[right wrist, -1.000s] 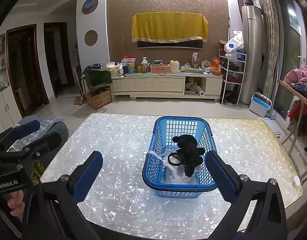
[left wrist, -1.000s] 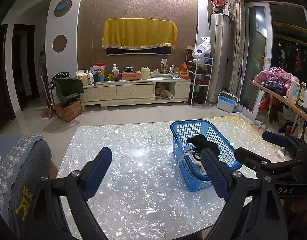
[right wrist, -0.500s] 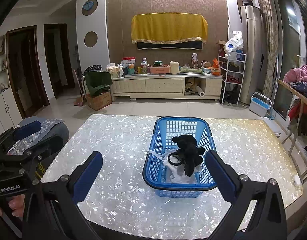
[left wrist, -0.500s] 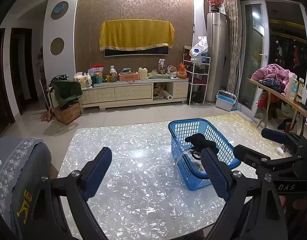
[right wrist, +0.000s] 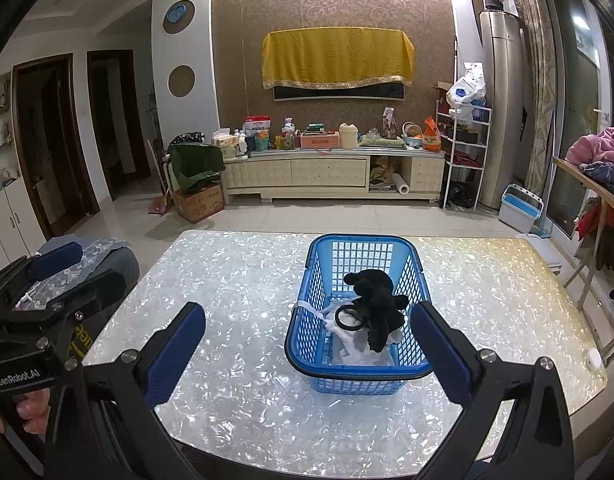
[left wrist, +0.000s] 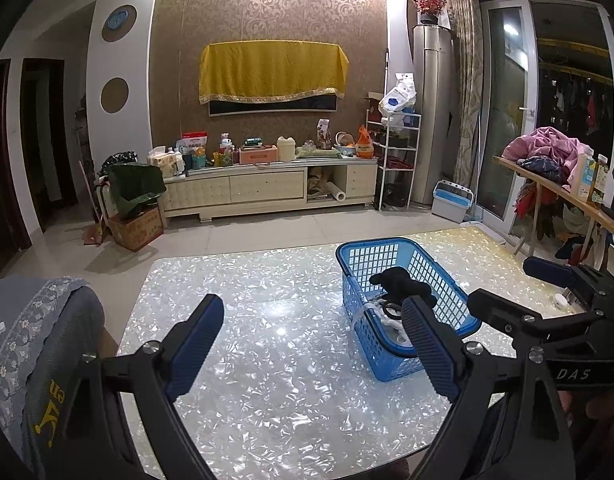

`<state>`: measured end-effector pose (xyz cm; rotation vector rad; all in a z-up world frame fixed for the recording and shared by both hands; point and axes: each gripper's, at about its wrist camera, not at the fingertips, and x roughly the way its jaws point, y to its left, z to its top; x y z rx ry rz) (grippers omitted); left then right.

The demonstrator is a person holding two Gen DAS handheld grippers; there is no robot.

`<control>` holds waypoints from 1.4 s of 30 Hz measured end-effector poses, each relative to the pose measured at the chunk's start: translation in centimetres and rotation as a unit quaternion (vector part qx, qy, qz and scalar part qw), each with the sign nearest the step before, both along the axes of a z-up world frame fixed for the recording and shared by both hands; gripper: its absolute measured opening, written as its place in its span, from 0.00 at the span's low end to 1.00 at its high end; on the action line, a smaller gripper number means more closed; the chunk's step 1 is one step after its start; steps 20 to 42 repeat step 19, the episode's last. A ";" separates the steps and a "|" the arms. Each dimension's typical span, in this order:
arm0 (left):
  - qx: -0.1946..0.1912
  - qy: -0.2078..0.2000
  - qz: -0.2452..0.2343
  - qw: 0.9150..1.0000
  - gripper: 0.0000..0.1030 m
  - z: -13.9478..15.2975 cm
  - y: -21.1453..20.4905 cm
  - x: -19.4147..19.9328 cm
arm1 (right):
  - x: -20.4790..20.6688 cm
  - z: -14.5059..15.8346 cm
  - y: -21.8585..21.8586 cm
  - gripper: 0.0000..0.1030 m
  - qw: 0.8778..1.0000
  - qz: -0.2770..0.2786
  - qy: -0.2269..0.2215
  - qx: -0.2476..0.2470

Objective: Organize soft objects

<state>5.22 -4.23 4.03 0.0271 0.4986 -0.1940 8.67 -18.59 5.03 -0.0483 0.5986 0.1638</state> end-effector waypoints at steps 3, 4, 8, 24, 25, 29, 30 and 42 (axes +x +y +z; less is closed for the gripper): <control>0.000 0.000 0.000 1.000 0.87 0.0 0.0 0.0 | 0.0 0.0 0.0 1.00 1.000 0.000 0.000 0.000; 0.000 0.000 0.000 1.000 0.87 0.0 0.0 0.0 | 0.0 0.0 0.0 1.00 1.000 0.000 0.001 0.000; 0.000 0.000 -0.001 1.000 0.87 0.0 -0.1 -0.1 | -0.2 0.2 0.1 1.00 1.000 -0.002 0.001 0.002; 0.000 0.000 -0.004 1.000 0.87 0.1 -0.7 -0.5 | -0.5 0.4 0.3 1.00 1.000 -0.004 -0.001 0.004; 0.000 0.000 -0.004 1.000 0.87 0.1 -0.7 -0.5 | -0.5 0.4 0.3 1.00 1.000 -0.004 -0.001 0.004; 0.000 0.000 -0.004 1.000 0.87 0.1 -0.7 -0.5 | -0.5 0.4 0.3 1.00 1.000 -0.004 -0.001 0.004; 0.000 0.000 -0.004 1.000 0.87 0.1 -0.7 -0.5 | -0.5 0.4 0.3 1.00 1.000 -0.004 -0.001 0.004; 0.000 0.000 -0.004 1.000 0.87 0.1 -0.7 -0.5 | -0.5 0.4 0.3 1.00 1.000 -0.004 -0.001 0.004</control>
